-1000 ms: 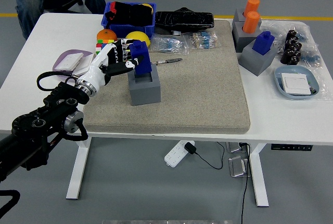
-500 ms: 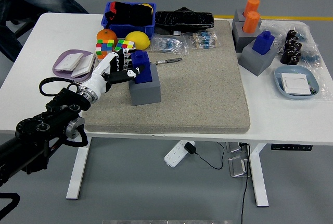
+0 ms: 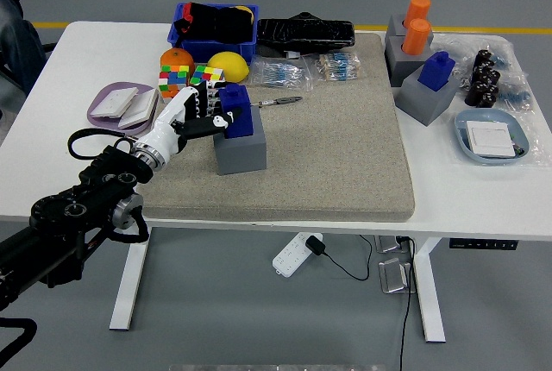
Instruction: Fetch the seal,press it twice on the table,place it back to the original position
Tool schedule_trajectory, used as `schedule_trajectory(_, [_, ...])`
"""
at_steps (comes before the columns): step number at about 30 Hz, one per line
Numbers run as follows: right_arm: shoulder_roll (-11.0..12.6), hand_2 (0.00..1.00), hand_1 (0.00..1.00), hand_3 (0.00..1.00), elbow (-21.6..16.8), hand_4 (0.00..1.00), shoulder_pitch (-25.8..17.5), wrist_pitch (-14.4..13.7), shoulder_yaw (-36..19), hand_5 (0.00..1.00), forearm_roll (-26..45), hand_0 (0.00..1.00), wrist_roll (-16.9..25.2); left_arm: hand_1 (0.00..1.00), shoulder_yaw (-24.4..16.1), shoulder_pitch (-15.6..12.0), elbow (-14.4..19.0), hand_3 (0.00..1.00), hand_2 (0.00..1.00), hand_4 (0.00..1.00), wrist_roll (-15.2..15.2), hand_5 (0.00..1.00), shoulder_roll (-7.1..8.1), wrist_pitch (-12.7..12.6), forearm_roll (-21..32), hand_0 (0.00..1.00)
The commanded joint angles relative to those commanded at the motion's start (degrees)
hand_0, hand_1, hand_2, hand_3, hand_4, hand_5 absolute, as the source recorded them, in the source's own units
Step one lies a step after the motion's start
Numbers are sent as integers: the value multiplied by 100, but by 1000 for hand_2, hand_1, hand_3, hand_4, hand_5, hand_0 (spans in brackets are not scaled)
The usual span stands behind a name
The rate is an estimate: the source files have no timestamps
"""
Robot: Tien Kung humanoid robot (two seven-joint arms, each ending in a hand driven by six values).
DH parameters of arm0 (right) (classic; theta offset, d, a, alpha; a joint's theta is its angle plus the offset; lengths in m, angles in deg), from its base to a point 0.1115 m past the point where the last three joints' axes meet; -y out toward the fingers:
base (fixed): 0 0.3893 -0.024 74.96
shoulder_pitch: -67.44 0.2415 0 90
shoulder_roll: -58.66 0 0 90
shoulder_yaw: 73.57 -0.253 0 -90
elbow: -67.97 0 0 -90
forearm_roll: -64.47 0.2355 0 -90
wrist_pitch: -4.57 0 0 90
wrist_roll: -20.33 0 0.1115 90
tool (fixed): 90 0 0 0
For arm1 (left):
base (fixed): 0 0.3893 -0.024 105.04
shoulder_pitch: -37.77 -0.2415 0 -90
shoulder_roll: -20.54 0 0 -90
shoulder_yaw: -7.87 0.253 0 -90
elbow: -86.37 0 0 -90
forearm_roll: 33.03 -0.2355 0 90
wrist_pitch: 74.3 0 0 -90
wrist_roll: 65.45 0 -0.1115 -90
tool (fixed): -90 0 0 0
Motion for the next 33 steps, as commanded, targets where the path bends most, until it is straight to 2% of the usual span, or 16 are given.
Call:
schedule_trajectory(16, [8,650,673,615,3,792,-9,4,19,491,-5,765,12,590,121,-25,-75,638,455,592,-46,2,-29,14,-48,728])
schedule_trajectory(17, [12,650,673,615,2,793,-5,5,25,491,-4,767,14,693,120,-29,-76,646,507,607,-51,2,-28,17,-46,739])
schedule_trajectory(33, [21,649,673,615,2,793,2,20,82,491,17,767,29,711,99,-11,-107,644,533,607,-219,2,-73,-66,-36,739])
